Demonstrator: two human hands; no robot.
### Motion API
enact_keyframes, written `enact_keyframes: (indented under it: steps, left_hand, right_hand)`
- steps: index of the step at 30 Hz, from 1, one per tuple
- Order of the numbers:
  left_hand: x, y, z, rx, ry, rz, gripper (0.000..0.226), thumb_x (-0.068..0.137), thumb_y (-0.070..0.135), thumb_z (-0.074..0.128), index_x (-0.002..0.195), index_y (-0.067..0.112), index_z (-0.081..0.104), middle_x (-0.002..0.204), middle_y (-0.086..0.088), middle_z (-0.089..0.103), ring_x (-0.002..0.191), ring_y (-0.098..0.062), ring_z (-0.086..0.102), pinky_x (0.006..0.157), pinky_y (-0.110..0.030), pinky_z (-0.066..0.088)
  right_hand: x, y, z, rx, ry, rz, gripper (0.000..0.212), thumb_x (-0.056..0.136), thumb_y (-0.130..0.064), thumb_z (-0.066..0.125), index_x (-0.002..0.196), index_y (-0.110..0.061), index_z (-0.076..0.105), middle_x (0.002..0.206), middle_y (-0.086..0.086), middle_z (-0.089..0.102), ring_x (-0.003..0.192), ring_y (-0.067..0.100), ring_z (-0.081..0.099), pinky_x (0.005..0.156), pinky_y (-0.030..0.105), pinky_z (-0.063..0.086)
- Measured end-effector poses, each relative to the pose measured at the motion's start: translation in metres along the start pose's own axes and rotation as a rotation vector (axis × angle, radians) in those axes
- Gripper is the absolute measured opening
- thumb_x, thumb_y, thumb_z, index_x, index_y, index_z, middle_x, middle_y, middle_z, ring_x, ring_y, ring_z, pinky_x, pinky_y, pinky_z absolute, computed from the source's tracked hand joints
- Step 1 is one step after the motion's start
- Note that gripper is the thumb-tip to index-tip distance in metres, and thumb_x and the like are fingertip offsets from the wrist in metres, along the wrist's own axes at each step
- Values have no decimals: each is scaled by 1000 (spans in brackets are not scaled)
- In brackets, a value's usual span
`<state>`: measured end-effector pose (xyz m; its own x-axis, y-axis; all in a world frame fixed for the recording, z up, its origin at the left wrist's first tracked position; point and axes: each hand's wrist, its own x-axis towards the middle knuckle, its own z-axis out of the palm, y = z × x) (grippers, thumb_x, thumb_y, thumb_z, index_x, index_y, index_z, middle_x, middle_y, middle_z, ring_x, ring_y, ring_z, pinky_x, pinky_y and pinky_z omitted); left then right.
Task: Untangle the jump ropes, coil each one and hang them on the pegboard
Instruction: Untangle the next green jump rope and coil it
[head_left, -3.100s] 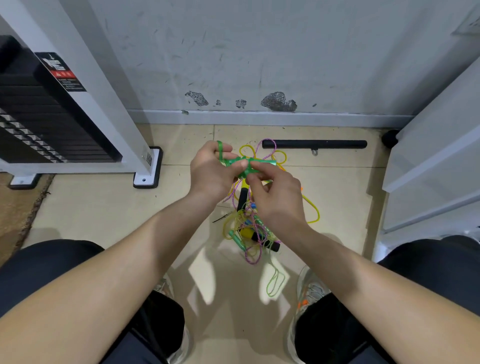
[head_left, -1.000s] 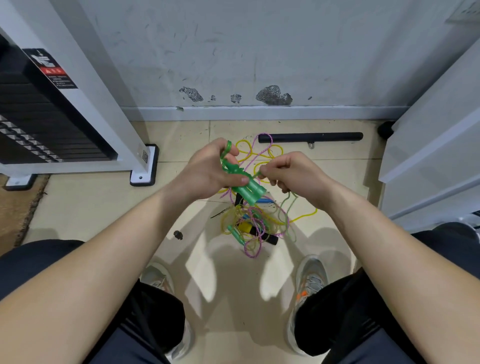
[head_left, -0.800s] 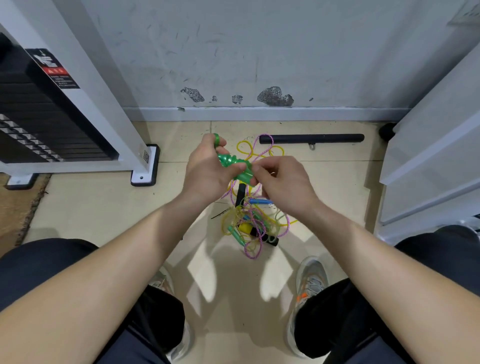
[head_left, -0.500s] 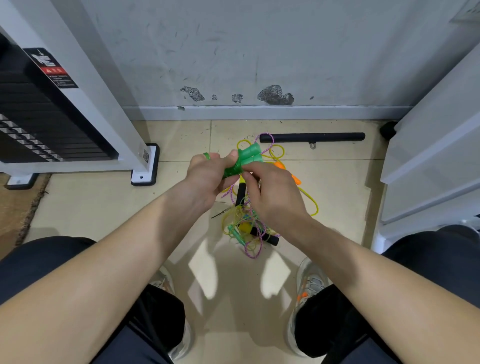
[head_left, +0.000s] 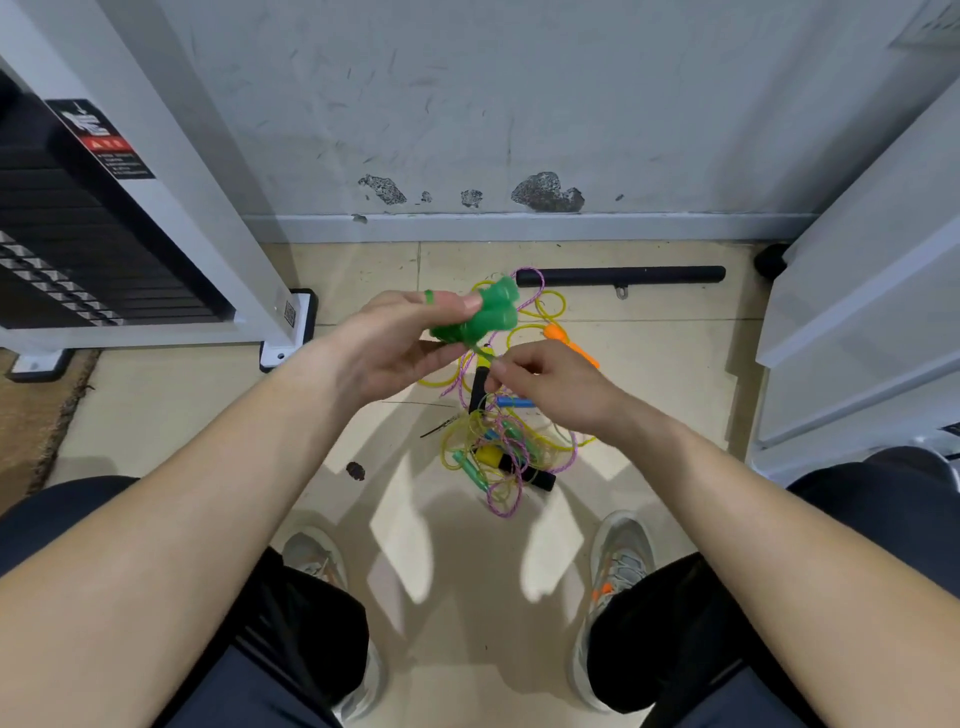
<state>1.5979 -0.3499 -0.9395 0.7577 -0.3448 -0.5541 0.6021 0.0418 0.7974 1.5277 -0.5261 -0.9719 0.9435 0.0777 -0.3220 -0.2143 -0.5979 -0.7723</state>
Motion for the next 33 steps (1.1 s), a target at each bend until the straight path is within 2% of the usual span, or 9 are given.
enact_keyframes:
  steps: [3,8,14,18,20,23,26,29,33]
  left_hand:
    - [-4,-4,2,332,-89,56,49,80,4,78,123,6,55,97,-1,67,72,-14,69,65,-25,60]
    - [-4,-15,8,810,-49,205,62,69,13,90,120,15,55,110,2,57,74,-12,60,71,-30,60]
    - [6,-18,4,1012,140,345,73,64,30,92,121,18,48,104,8,56,86,-16,54,75,-29,46]
    - [10,-21,7,994,284,418,74,63,35,91,120,21,46,101,11,53,91,-16,53,74,-30,44]
    - [12,-21,8,950,365,435,75,62,36,91,120,21,46,103,9,54,95,-18,56,81,-36,49]
    - [13,-21,8,747,428,401,79,59,38,92,120,18,45,99,8,51,97,-23,61,87,-44,54]
    - [11,-23,9,445,417,320,81,57,34,93,119,18,43,102,4,50,99,-27,65,83,-48,59]
    - [9,-25,11,190,359,207,66,76,15,86,123,13,40,125,-8,51,94,-28,68,73,-39,62]
    - [6,-22,13,12,284,125,71,81,9,80,136,3,35,134,-14,49,88,-27,71,71,-36,62]
  right_hand:
    - [4,4,-18,-26,23,23,23,91,-30,69,73,-15,70,68,4,53,62,14,43,61,29,35]
    - [3,1,-18,11,42,13,13,85,-11,67,77,-16,76,70,-1,60,59,2,46,55,16,37]
    - [4,-7,-19,193,78,89,18,93,-15,61,87,-8,77,59,-14,56,47,0,45,50,16,35]
    - [4,-10,-14,352,128,109,22,93,-10,55,82,-8,74,68,-4,58,48,10,38,52,28,34]
    - [0,-14,-7,311,212,63,23,94,-13,55,85,-10,76,68,-12,63,49,6,45,56,27,39]
    - [-10,-20,6,238,403,-53,16,96,-23,61,94,-20,76,72,-12,68,64,1,59,63,17,43]
    - [-17,-20,18,199,465,-122,13,96,-26,64,103,-26,74,70,-14,65,61,-1,55,62,14,40]
    - [-17,-20,18,171,472,-141,18,97,-26,62,110,-25,75,72,-19,60,61,-7,53,60,8,35]
    - [-14,-19,7,159,477,-163,15,97,-27,62,100,-24,77,76,-19,63,64,-8,52,60,8,33]
